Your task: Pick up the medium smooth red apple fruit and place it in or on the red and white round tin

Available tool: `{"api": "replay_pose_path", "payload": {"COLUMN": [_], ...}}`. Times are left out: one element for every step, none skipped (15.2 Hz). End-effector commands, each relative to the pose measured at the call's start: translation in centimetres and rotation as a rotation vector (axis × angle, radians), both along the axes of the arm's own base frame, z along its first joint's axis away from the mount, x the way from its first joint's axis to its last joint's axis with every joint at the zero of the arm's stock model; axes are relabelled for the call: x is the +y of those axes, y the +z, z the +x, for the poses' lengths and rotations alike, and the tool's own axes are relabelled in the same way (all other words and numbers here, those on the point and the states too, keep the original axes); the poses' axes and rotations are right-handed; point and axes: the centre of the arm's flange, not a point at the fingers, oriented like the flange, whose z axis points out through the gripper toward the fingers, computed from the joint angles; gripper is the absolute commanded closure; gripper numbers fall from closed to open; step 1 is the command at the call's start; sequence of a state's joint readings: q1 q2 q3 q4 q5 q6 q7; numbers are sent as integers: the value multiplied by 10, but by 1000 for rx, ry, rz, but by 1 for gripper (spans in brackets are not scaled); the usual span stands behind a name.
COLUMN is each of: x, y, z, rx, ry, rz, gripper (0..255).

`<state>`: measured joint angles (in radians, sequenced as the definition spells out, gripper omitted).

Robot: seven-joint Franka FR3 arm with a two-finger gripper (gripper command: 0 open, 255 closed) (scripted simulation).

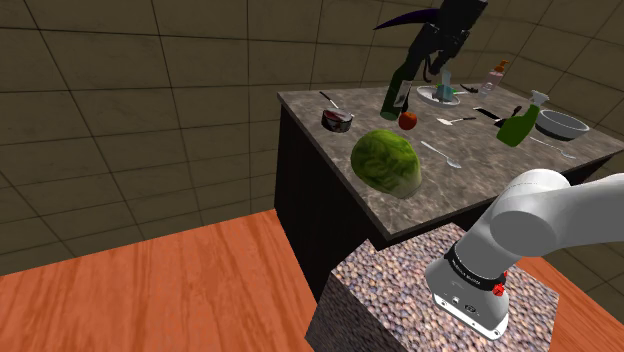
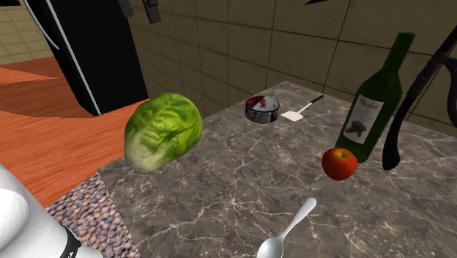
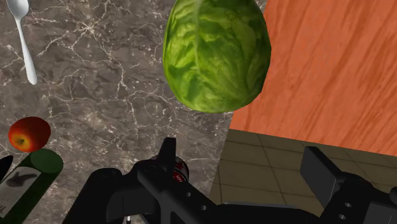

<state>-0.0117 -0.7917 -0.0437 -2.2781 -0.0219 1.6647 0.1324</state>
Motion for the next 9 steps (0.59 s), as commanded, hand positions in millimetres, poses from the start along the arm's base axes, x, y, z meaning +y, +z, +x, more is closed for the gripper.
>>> {"api": "replay_pose_path", "payload": {"x": [0, -9, -18, -28, -37, -46, -56, -65, -75], "y": [0, -8, -16, -23, -31, -39, -46, -54, -61], "z": [0, 3, 7, 10, 14, 17, 20, 24, 27], "rx": [0, -3, -6, -9, -12, -16, -19, -22, -25], "ry": [0, -3, -5, -8, -10, -13, -15, -18, -20], "rz": [0, -5, -9, -14, -19, -23, -28, -33, -38], "gripper": [0, 0, 0, 0, 0, 0, 0, 0, 0]}}
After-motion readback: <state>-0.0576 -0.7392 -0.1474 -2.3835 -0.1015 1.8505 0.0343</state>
